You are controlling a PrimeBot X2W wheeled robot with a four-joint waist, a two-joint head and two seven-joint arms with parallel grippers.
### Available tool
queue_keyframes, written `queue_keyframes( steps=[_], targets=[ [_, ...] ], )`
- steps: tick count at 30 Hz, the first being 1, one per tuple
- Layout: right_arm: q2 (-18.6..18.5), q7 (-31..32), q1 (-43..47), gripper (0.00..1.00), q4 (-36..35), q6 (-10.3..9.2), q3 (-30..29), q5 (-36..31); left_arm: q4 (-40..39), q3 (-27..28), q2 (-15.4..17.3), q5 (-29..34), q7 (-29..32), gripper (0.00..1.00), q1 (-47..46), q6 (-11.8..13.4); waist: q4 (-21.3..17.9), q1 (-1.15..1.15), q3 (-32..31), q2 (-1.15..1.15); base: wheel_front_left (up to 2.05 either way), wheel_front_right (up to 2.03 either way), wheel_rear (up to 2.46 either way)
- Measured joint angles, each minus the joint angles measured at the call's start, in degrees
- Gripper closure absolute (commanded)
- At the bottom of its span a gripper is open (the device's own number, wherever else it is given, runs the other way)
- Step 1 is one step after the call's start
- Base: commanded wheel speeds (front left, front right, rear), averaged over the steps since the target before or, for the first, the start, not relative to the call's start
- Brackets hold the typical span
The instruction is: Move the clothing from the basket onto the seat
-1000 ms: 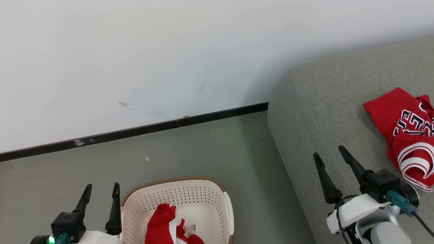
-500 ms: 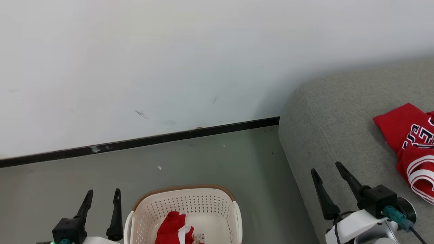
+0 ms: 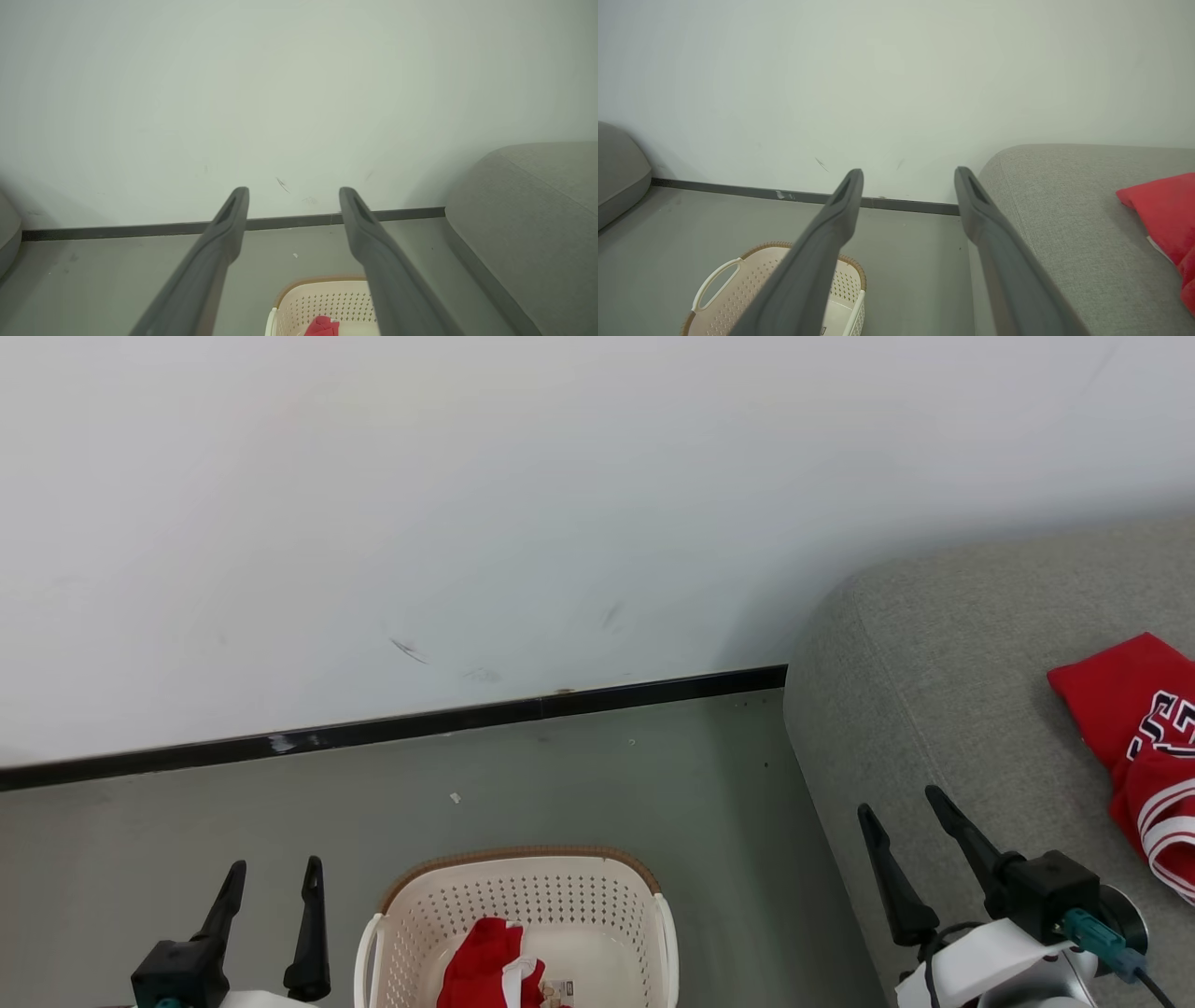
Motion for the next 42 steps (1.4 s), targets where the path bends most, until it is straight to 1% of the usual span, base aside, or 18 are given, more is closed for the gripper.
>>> queue_keyframes(
  steps=[12,19,22,25,28,30,42],
  targets=[
    [0.0,0.0,0.0,0.00,-1.4,0.00,0.4,0.0,-0.8,0.8,0.0,0.6,0.0,0.00,0.1,-0.1,0.2,0.00,1.0,0.00,0.00,0.00,0.00],
    [0.0,0.0,0.0,0.00,-3.0,0.00,0.8,0.0,1.1,-0.6,1.0,1.1,0.0,0.00,0.2,-1.5,0.0,0.00,2.5,0.00,0.00,0.00,0.00],
    [0.0,0.0,-0.1,0.00,-3.2,0.00,0.8,-0.1,1.6,-1.5,1.0,1.7,0.1,0.00,0.2,-1.8,-0.1,0.00,3.0,0.00,0.00,0.00,0.00],
    [0.0,0.0,-0.1,0.00,-3.6,0.00,0.7,-0.1,2.5,-2.8,1.0,2.5,0.5,0.00,-0.6,-2.8,-0.3,0.00,3.9,0.00,0.00,0.00,0.00],
    [0.0,0.0,-0.2,0.00,-4.3,0.00,0.5,-0.1,3.6,-3.9,1.0,3.1,1.3,0.00,-2.2,-3.1,-0.5,0.00,4.9,0.00,0.00,0.00,0.00],
    [0.0,0.0,-0.2,0.00,-4.9,0.00,0.4,-0.1,4.6,-4.5,1.0,3.5,1.7,0.00,-3.7,-4.0,-0.7,0.00,5.6,0.00,0.00,0.00,0.00],
    [0.0,0.0,-1.7,0.00,-8.4,0.00,-2.3,-0.6,10.4,-7.8,1.5,5.9,4.0,0.00,-10.7,-6.6,-2.2,0.00,10.9,0.00,0.00,0.00,0.00]
  ],
)
